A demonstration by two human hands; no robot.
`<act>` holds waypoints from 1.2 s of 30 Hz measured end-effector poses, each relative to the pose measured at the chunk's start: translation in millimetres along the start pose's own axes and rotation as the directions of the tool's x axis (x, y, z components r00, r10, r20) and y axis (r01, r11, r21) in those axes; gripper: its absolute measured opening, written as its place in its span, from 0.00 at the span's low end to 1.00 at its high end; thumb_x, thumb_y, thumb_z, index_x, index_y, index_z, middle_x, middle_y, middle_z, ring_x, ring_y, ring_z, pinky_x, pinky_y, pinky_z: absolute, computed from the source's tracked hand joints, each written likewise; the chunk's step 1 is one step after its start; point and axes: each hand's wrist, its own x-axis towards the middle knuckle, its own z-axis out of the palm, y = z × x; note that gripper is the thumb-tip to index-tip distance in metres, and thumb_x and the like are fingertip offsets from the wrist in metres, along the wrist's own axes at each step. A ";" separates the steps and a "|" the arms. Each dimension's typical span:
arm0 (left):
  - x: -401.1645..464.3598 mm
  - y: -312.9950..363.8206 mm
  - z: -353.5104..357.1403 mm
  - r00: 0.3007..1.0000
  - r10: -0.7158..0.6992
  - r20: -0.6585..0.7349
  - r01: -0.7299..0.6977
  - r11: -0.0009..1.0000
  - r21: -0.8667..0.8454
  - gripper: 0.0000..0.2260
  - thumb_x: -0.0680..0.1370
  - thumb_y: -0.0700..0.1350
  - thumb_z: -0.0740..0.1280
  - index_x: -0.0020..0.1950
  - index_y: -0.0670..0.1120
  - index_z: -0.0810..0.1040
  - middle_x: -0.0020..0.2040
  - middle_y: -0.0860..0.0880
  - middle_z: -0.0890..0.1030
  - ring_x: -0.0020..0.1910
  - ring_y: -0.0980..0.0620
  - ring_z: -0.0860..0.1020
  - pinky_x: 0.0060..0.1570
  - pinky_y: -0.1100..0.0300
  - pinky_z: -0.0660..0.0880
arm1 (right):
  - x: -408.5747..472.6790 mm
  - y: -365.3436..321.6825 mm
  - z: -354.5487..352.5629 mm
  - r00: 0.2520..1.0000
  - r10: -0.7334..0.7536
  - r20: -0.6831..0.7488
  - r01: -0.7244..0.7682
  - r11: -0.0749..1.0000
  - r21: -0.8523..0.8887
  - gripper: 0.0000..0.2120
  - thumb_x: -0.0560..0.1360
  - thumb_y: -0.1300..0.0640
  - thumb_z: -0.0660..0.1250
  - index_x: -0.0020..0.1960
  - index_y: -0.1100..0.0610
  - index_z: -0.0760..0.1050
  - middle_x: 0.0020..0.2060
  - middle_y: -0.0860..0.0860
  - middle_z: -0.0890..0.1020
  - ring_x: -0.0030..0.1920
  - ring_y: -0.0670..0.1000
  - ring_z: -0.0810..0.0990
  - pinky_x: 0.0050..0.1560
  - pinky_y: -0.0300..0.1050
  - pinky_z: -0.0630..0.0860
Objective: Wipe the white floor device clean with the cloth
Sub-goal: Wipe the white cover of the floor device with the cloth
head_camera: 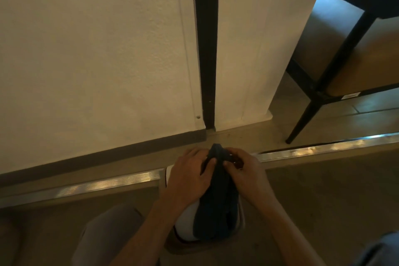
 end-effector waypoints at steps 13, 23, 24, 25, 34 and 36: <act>-16.0 2.6 13.8 0.958 0.066 -0.279 -0.047 0.996 0.076 0.07 0.80 0.51 0.60 0.56 0.52 0.71 0.48 0.49 0.81 0.48 0.60 0.71 0.56 0.75 0.60 | 16.9 2.7 -9.6 0.978 -0.017 0.208 0.030 0.998 -0.060 0.10 0.77 0.52 0.69 0.58 0.46 0.74 0.51 0.45 0.79 0.52 0.44 0.78 0.46 0.35 0.74; -35.8 1.4 5.9 0.946 -0.135 -0.295 0.125 0.991 -0.050 0.20 0.81 0.66 0.51 0.61 0.56 0.73 0.54 0.62 0.68 0.56 0.59 0.71 0.60 0.57 0.71 | 0.8 -6.9 13.8 0.976 -0.101 0.191 0.119 0.989 -0.084 0.15 0.79 0.47 0.64 0.65 0.43 0.72 0.55 0.40 0.77 0.55 0.42 0.75 0.57 0.35 0.71; -35.9 1.6 2.9 0.944 -0.143 -0.298 0.134 0.990 -0.050 0.20 0.81 0.65 0.52 0.61 0.54 0.74 0.54 0.61 0.67 0.56 0.57 0.71 0.60 0.55 0.72 | -0.1 -8.4 17.5 0.978 -0.115 0.176 0.140 0.981 -0.136 0.17 0.79 0.45 0.63 0.66 0.45 0.73 0.57 0.43 0.77 0.57 0.44 0.75 0.62 0.41 0.72; -34.8 0.8 0.5 0.939 -0.144 -0.312 0.138 0.990 -0.042 0.19 0.82 0.63 0.53 0.60 0.53 0.74 0.53 0.61 0.67 0.57 0.55 0.71 0.59 0.54 0.73 | 0.4 -8.4 20.9 0.975 -0.143 0.171 0.173 0.970 -0.174 0.18 0.79 0.43 0.62 0.67 0.45 0.73 0.59 0.44 0.78 0.58 0.45 0.75 0.64 0.46 0.73; -36.9 -15.3 22.1 0.871 -0.173 -0.460 0.251 0.961 0.112 0.15 0.85 0.53 0.51 0.61 0.45 0.70 0.55 0.45 0.80 0.54 0.50 0.73 0.54 0.50 0.76 | 10.6 10.6 43.9 0.954 -0.037 0.299 0.153 0.914 -0.375 0.31 0.80 0.41 0.60 0.75 0.59 0.65 0.72 0.57 0.69 0.71 0.54 0.67 0.72 0.51 0.62; -37.5 -9.9 15.4 0.888 -0.229 -0.398 0.292 0.951 0.105 0.14 0.82 0.50 0.56 0.63 0.44 0.72 0.56 0.44 0.81 0.56 0.47 0.76 0.58 0.50 0.73 | 5.0 11.4 43.5 0.967 -0.108 0.231 0.187 0.917 -0.353 0.37 0.77 0.32 0.50 0.73 0.58 0.68 0.70 0.56 0.72 0.69 0.55 0.69 0.71 0.55 0.65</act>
